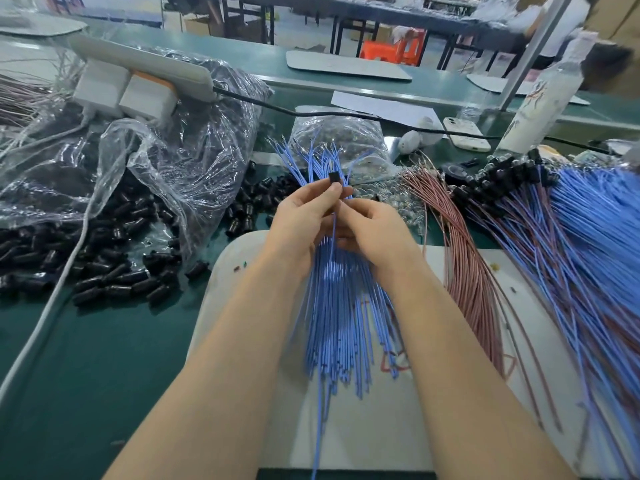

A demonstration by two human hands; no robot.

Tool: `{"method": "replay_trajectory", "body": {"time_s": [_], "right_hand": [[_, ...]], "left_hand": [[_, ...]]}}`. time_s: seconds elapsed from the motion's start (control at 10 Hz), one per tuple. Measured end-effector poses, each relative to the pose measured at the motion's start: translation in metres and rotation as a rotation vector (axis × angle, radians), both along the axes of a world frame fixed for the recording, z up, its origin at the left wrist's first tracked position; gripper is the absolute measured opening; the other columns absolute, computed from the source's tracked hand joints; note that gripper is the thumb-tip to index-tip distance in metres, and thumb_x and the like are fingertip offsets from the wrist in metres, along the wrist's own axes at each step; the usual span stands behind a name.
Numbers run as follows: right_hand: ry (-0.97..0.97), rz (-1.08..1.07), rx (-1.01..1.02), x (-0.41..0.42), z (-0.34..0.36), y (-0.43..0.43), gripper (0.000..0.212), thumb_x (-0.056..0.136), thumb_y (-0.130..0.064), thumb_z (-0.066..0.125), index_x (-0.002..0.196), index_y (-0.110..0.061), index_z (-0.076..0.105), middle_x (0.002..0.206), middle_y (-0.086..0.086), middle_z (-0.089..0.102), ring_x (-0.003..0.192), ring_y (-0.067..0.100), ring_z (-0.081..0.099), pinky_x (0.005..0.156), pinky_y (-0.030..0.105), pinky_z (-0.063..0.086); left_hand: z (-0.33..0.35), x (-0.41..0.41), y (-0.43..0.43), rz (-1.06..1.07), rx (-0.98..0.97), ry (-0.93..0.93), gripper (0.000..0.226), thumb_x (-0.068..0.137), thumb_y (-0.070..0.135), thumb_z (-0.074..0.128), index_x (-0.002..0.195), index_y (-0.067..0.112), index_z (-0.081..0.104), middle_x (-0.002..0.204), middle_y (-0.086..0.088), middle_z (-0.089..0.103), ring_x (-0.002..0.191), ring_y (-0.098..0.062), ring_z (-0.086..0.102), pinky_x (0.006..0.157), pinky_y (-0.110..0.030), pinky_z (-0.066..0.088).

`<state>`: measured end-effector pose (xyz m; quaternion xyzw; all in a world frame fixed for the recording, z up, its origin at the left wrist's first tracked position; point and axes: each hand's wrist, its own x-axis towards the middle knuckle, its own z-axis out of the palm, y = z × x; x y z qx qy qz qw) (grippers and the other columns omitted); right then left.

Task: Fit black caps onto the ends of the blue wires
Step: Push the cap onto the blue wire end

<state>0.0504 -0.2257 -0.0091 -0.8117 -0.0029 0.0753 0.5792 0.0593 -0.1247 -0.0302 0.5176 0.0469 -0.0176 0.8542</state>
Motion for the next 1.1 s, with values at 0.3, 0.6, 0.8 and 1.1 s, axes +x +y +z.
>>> {"method": "replay_trajectory", "body": {"time_s": [0.3,0.6,0.8,1.1], "right_hand": [[-0.111,-0.023,-0.048,0.009,-0.013,-0.001,0.026,0.096,-0.012,0.053,0.112,0.006,0.063,0.090,0.006,0.057,0.064,0.003,0.045,0.056,0.008,0.037],[-0.168,0.020,-0.149,0.013,-0.020,0.001,0.023,0.093,-0.016,0.058,0.102,0.002,0.069,0.103,0.020,0.069,0.079,0.014,0.053,0.074,0.023,0.042],[-0.171,0.092,-0.200,0.016,-0.027,0.008,0.022,0.094,-0.017,0.056,0.098,-0.001,0.070,0.098,0.015,0.071,0.075,0.011,0.055,0.076,0.026,0.048],[-0.293,-0.410,-0.665,0.033,-0.031,-0.048,0.021,0.093,-0.034,0.057,0.104,-0.017,0.063,0.097,0.003,0.065,0.087,0.017,0.061,0.073,0.023,0.048]], "left_hand": [[0.004,-0.005,0.000,0.082,0.018,-0.006,0.025,0.095,0.004,0.047,0.074,0.015,0.050,0.038,0.014,0.054,0.036,0.006,0.052,0.042,-0.007,0.041],[-0.002,0.001,0.001,0.205,0.079,-0.029,0.023,0.094,0.005,0.051,0.113,-0.007,0.055,0.041,0.016,0.055,0.039,0.006,0.052,0.045,-0.007,0.042],[-0.010,0.008,0.003,0.287,0.166,-0.029,0.024,0.094,0.007,0.054,0.115,-0.002,0.058,0.065,0.006,0.057,0.044,0.005,0.054,0.046,-0.010,0.045],[-0.017,0.020,0.011,0.308,0.094,0.041,0.012,0.093,0.012,0.058,0.100,0.018,0.066,0.068,0.002,0.060,0.059,-0.007,0.054,0.058,-0.019,0.051]]}}
